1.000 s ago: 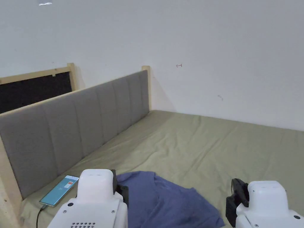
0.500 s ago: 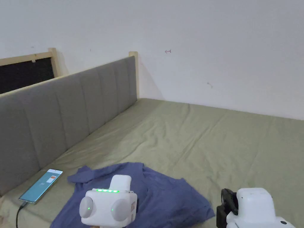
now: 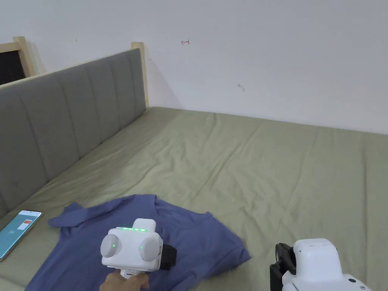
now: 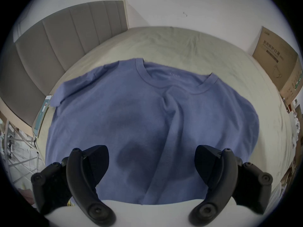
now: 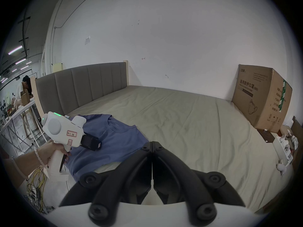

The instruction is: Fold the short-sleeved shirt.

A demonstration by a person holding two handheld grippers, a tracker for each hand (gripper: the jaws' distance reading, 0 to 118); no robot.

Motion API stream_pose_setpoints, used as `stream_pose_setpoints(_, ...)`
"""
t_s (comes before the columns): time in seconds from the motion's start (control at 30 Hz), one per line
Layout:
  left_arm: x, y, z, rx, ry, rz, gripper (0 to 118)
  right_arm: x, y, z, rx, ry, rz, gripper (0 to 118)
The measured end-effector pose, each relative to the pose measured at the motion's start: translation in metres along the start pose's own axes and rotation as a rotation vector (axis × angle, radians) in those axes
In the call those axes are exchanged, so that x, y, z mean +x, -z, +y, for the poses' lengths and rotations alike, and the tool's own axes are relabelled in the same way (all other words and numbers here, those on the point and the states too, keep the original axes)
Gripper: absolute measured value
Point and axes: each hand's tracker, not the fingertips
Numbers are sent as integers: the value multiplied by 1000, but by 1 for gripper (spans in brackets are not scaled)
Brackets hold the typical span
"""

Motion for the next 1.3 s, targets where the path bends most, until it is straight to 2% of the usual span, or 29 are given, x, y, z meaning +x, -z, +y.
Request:
stream_pose_setpoints(0.13, 0, 16, -5, -31, -27, -15, 106, 0, 5, -3, -16, -29, -10, 0)
stream_pose_setpoints(0.17, -1, 13, -2, -38, -44, -14, 103, 0, 6, -3, -18, -31, -10, 0)
stream_pose_setpoints(0.2, -3, 8, 0, -33, -51, -10, 91, 0, 7, -4, -22, -29, -10, 0)
stream_pose_setpoints(0.27, -12, -3, 6, 34, -176, 42, 28, 2, 10, -5, -35, -11, -7, 0)
stream_pose_setpoints(0.3, -16, -3, 8, 23, -190, 75, 2, 3, 11, -6, -40, -2, -3, 0)
stream_pose_setpoints(0.33, -20, 1, 7, 5, -165, 146, 2, 4, 11, -7, -44, -1, -1, 0)
stream_pose_setpoints(0.37, -25, 8, 5, -24, -168, 59, 2, 4, 12, -8, -48, -5, -8, 0)
stream_pose_setpoints(0.47, -28, 6, 5, -9, -142, 41, 2, 10, 11, -9, -47, -13, -27, 0)
stream_pose_setpoints(0.53, -33, 14, 7, -6, -134, 31, 2, 16, 12, -8, -54, 13, -47, 0)
stream_pose_setpoints(0.63, -49, 12, 10, -7, -240, -51, 1, 25, 10, -7, -57, 71, -39, 0)
stream_pose_setpoints(0.77, -55, -18, 12, 33, -290, -138, 1, 33, 6, -5, -45, 60, -74, 0)
stream_pose_setpoints(0.83, -58, -36, 22, 59, -404, -239, 1, 39, 3, -3, -37, 73, -84, 0)
stream_pose_setpoints(0.9, -57, -53, 34, 116, -447, -313, 2, 44, 0, 1, -30, 99, -92, 0)
stream_pose_setpoints(1.0, -33, -79, 66, 202, -323, -325, 1, 55, -7, 6, -8, 120, -114, 0)
stream_pose_setpoints(1.13, 17, -124, 111, 302, -295, -576, 1, 73, -22, 13, 32, 137, -173, 0)
stream_pose_setpoints(1.3, 114, -189, 141, 401, -91, -753, 1, 105, -52, 20, 84, 167, -267, 0)
